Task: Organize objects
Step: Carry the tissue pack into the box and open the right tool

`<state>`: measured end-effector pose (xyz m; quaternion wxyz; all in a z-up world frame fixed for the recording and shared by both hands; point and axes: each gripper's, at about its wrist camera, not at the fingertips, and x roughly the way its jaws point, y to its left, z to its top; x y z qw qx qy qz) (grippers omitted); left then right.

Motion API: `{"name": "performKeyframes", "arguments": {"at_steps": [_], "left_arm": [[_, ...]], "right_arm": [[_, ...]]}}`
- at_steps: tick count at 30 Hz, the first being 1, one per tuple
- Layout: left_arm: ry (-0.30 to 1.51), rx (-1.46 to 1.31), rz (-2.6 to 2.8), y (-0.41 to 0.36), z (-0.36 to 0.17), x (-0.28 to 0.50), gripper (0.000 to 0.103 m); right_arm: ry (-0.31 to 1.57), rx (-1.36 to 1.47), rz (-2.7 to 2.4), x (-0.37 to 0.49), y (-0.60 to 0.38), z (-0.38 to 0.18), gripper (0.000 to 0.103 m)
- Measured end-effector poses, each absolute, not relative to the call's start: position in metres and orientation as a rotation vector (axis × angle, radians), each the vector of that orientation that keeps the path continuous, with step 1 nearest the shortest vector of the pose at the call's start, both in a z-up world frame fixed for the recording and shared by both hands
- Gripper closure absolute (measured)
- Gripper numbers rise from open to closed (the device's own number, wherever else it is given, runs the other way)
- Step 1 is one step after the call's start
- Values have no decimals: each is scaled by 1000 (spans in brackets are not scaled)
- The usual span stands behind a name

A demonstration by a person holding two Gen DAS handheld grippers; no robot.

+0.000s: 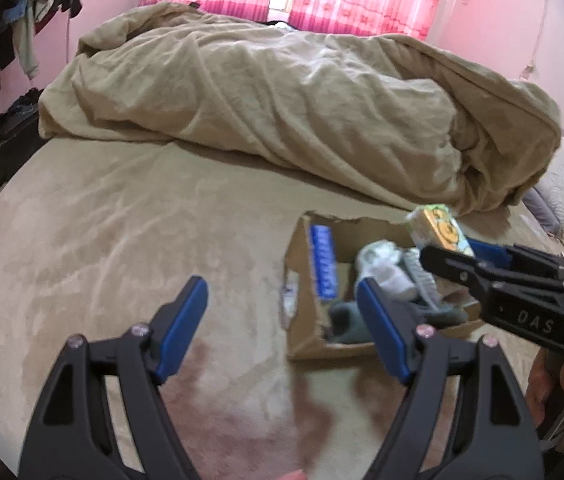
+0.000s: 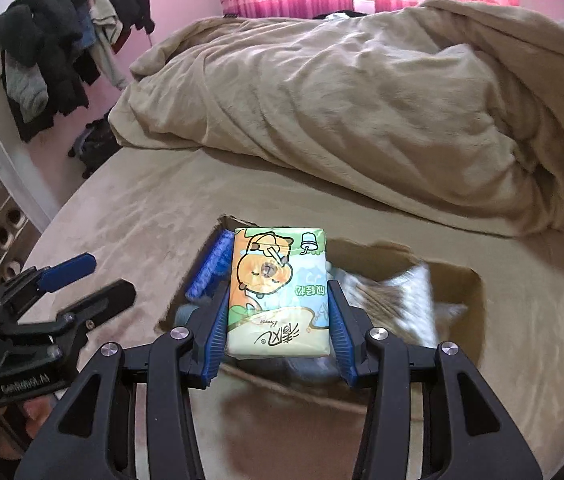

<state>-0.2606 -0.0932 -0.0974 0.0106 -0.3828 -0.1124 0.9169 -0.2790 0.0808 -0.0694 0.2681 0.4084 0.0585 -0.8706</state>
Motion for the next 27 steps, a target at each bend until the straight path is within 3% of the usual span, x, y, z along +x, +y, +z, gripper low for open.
{"name": "performKeyframes", "arguments": {"at_steps": [12, 14, 15, 16, 27], "left_arm": [[-417, -1312, 2880, -129, -139, -270, 25], [-428, -1327, 2875, -131, -142, -269, 25], [-429, -1330, 2876, -131, -143, -269, 25], [-431, -1331, 2875, -131, -143, -268, 25], [-455, -1279, 2898, -121, -113, -229, 25]], "right_arm": [[195, 1175, -2366, -310, 39, -106, 55], [210, 1181, -2382, -310, 35, -109, 52], [213, 1183, -2383, -310, 34, -109, 46], [212, 1184, -2382, -310, 33, -109, 41], [230, 1146, -2396, -272, 54, -80, 41]]}}
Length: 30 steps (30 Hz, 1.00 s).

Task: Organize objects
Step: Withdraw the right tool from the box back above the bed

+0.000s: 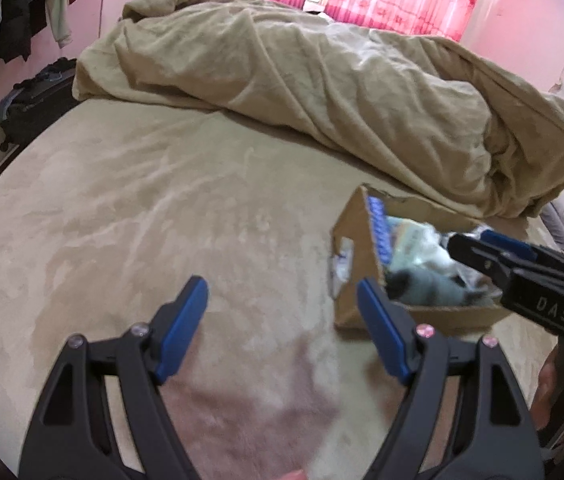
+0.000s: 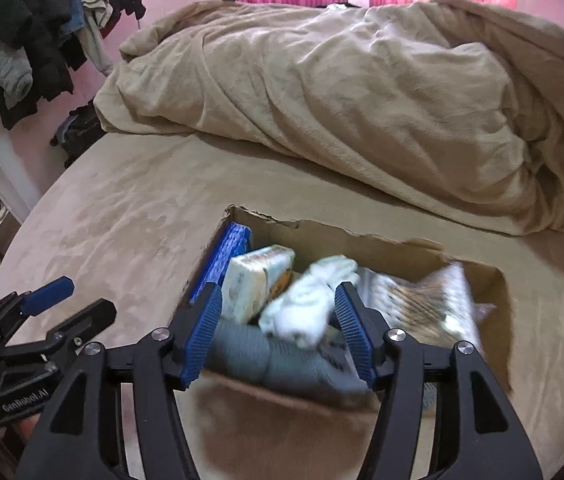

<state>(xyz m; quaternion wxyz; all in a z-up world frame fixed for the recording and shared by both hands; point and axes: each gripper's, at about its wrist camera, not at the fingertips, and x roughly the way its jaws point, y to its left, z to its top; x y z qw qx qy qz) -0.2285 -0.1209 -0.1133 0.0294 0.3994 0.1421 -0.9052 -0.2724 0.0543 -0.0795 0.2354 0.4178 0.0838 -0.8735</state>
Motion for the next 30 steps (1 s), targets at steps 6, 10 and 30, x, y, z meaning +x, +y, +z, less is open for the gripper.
{"name": "performKeyframes", "arguments": {"at_steps": [6, 10, 30], "left_arm": [[439, 1226, -2817, -93, -92, -189, 25], [401, 1200, -2857, -71, -72, -169, 25], [275, 1134, -2956, 36, -9, -65, 23]], "right_arm": [[203, 1125, -2425, -241, 84, -53, 40], [188, 1101, -2445, -221, 106, -35, 35], [72, 1032, -2542, -116, 221, 4, 21]]}}
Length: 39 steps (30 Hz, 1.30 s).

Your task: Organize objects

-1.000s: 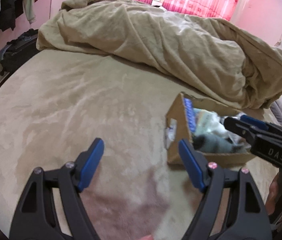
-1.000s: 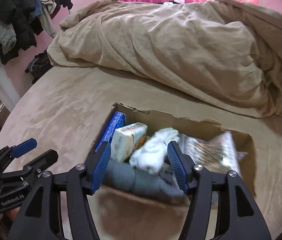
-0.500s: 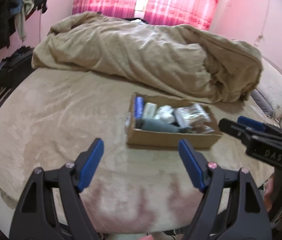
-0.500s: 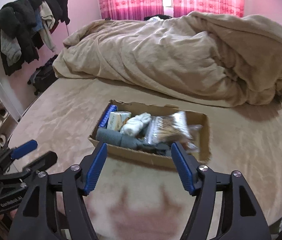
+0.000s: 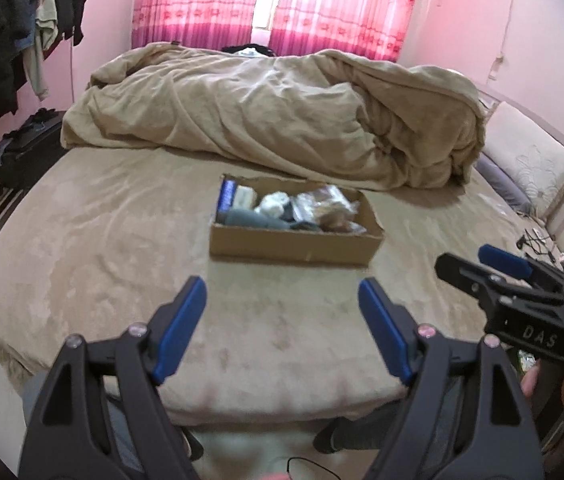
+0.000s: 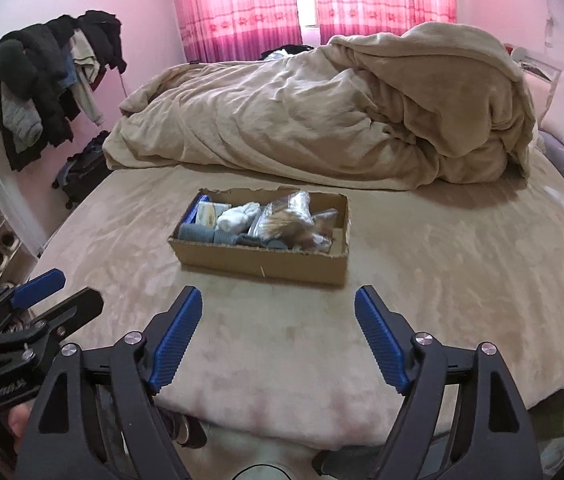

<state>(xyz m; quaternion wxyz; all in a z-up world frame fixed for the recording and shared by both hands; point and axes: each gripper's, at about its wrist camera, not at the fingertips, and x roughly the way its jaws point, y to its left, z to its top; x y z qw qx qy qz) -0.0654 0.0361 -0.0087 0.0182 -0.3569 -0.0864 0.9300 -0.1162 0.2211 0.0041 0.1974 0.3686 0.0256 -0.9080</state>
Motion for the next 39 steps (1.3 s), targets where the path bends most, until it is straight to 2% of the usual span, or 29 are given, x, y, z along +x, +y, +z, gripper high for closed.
{"name": "performKeyframes", "arguments": {"at_steps": [8, 39], "left_arm": [[-163, -1101, 2915, 56, -7, -44, 23], [-162, -1071, 2914, 47, 6, -41, 23]], "right_arm": [[47, 989, -2542, -82, 241, 11, 21], [15, 971, -2526, -74, 244, 12, 21]]}}
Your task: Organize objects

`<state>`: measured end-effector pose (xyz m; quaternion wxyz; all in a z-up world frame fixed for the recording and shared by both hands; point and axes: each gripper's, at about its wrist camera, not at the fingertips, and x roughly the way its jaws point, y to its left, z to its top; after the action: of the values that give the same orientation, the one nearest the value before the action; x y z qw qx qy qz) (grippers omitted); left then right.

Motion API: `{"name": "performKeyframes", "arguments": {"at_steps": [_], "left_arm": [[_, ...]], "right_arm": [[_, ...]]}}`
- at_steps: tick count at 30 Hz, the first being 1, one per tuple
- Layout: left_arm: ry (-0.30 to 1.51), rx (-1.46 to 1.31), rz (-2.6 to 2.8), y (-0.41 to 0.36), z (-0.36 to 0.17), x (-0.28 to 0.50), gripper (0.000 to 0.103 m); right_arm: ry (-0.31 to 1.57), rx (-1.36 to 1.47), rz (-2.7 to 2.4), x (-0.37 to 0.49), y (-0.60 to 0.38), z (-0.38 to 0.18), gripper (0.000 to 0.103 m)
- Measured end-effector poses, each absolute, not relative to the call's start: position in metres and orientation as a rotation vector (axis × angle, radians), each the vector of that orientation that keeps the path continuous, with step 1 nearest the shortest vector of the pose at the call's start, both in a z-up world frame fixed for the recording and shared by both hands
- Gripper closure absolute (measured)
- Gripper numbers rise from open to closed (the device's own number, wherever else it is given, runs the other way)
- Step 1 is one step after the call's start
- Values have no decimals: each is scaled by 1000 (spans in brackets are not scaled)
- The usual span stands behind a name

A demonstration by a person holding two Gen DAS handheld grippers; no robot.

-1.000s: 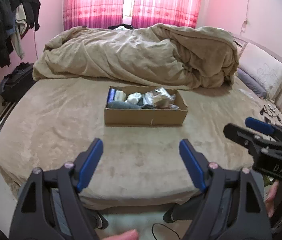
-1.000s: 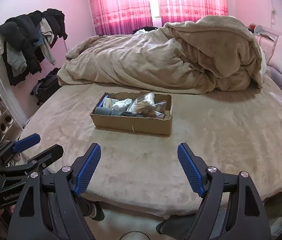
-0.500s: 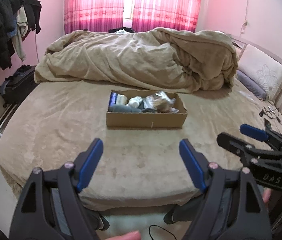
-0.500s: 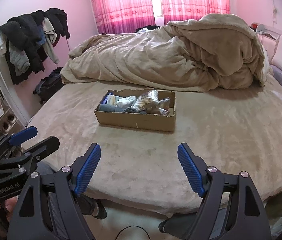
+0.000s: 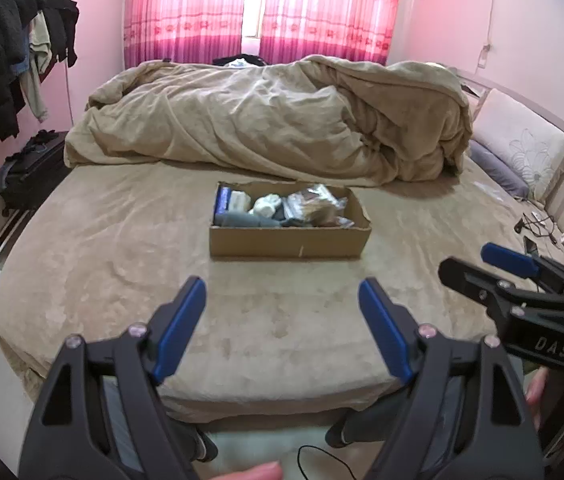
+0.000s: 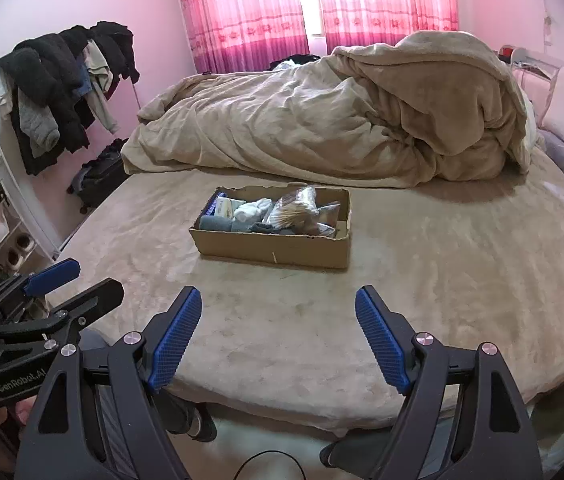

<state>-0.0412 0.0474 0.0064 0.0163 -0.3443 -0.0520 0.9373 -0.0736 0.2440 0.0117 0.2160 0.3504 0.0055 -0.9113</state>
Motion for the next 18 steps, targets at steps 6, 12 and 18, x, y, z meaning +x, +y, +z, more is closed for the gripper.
{"name": "performKeyframes", "arguments": {"at_steps": [6, 12, 18], "left_arm": [[-165, -1076, 2910, 48, 7, -43, 23], [-174, -1071, 2910, 49, 8, -44, 17], [-182, -1052, 2903, 47, 11, -43, 11]], "right_arm": [[15, 973, -2530, -74, 244, 12, 21], [20, 980, -2526, -73, 242, 13, 21], [20, 960, -2547, -71, 244, 19, 21]]}}
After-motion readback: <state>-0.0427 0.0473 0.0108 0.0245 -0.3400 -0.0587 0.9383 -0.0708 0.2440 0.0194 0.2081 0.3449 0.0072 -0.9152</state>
